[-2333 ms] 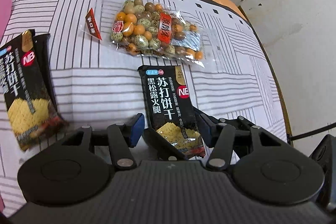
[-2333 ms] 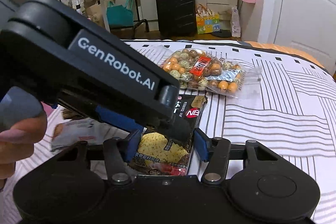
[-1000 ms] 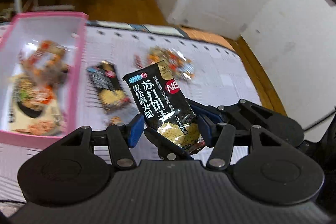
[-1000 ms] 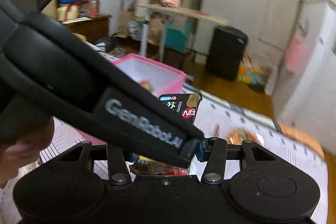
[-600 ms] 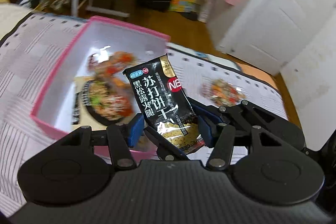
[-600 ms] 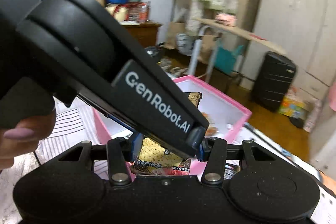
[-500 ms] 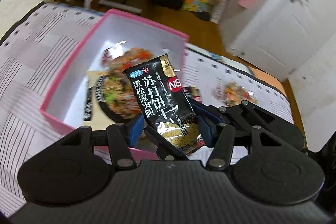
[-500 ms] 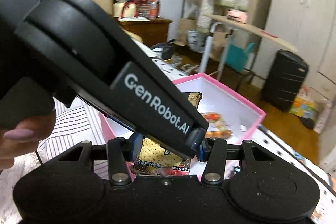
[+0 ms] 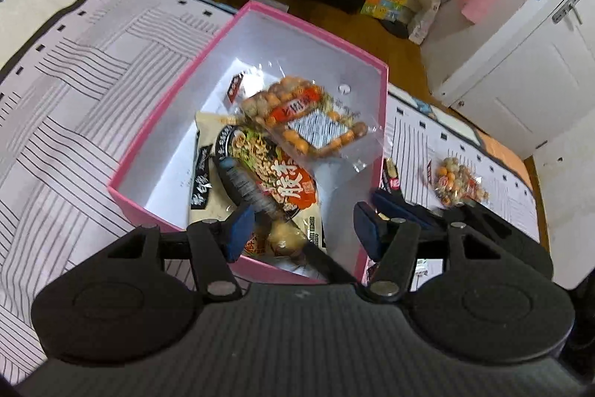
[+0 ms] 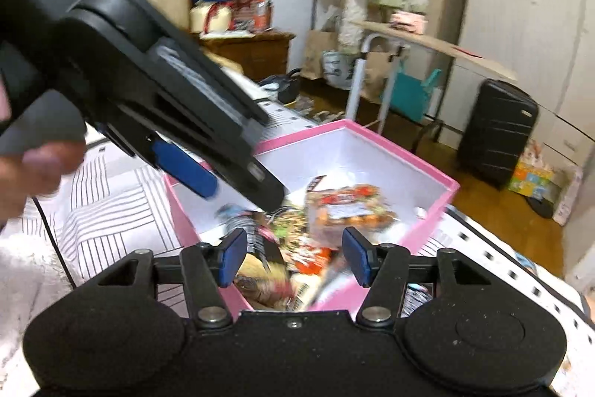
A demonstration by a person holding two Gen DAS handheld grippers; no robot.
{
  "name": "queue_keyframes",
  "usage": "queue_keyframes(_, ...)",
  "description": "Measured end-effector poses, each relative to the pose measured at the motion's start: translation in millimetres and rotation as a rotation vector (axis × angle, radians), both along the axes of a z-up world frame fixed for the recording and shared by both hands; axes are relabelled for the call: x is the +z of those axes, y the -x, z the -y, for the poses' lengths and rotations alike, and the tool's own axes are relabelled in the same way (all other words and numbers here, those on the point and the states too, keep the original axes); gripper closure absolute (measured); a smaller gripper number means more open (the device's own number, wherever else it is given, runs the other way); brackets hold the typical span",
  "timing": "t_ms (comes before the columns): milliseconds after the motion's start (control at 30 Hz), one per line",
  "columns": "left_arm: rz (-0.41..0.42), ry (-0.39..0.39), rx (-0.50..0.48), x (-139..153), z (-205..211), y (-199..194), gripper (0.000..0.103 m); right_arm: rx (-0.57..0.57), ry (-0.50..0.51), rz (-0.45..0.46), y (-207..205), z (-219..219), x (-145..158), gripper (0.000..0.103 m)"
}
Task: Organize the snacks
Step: 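Carry the NB cracker pack into the pink box and open the left tool, then grasp the second clear bag of coated nuts with the left tool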
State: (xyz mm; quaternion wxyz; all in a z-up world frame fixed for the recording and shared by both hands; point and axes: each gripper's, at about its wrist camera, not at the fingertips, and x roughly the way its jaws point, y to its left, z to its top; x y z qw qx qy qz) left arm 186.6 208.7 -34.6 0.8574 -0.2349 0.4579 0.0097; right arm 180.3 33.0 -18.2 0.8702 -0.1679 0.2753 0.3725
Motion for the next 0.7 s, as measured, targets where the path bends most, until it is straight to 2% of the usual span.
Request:
queue_keyframes(167, 0.060, -0.001, -0.049, 29, -1, 10, 0.045, -0.104, -0.037, 0.004, 29, 54, 21, 0.038)
queue_keyframes(333, 0.110, -0.020, -0.141, 55, 18, 12, 0.045, -0.245, -0.069, -0.045, 28, 111, 39, 0.035)
queue_keyframes(533, 0.153, -0.043, -0.285, 73, 71, -4, 0.045, -0.380, -0.081, -0.127, 10, 165, 48, 0.032)
queue_keyframes(700, 0.174, -0.091, -0.394, 72, 124, -26, 0.045, -0.439, -0.018, -0.156, -5, 190, 44, 0.026)
